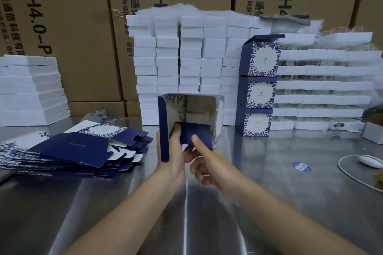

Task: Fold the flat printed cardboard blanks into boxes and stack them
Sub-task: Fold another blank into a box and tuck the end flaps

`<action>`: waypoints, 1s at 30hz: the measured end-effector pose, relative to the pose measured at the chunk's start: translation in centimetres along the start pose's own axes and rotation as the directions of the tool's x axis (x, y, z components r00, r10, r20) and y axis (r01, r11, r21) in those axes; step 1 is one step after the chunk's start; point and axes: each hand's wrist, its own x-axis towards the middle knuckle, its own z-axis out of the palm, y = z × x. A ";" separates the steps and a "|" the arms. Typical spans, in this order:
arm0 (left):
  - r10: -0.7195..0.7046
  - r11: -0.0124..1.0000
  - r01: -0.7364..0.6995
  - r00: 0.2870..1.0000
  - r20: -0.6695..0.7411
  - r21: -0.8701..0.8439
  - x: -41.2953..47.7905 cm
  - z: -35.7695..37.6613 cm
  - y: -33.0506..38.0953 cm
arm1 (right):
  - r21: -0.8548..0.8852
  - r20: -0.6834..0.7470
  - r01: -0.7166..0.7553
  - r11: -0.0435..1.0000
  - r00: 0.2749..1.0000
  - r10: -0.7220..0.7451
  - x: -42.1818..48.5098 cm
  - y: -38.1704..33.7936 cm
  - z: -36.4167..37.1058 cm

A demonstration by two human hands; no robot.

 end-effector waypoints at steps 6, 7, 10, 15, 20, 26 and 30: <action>-0.103 0.982 0.091 0.993 0.065 0.163 -0.9 0.5 -0.9 | 0.290 -0.212 0.114 0.950 0.976 -0.053 0.2 -0.5 0.2; -0.131 0.980 0.118 0.989 0.070 0.160 -1.1 0.5 -0.9 | 0.298 -0.230 0.125 0.946 0.972 -0.056 0.2 -0.6 0.2; -0.150 0.982 0.136 0.983 0.110 0.129 -1.6 0.9 -1.3 | 0.299 -0.255 0.141 0.944 0.965 -0.063 0.2 -0.4 0.4; -0.118 0.953 0.078 0.985 0.122 0.293 -2.1 1.4 -1.4 | 0.267 -0.255 0.120 0.956 0.966 -0.050 0.2 -0.4 0.6; -0.034 0.963 0.006 0.994 0.102 0.268 -1.7 0.7 -1.0 | 0.281 -0.257 0.132 0.951 0.965 -0.058 0.1 -0.4 0.3; -0.084 0.974 0.073 0.996 0.042 0.216 -1.4 0.6 -1.2 | 0.268 -0.272 0.131 0.955 0.961 -0.056 0.4 -0.1 0.5; -0.070 0.982 0.072 0.997 -0.017 0.176 -1.3 0.5 -1.0 | 0.268 -0.280 0.140 0.953 0.958 -0.061 0.2 -0.3 0.5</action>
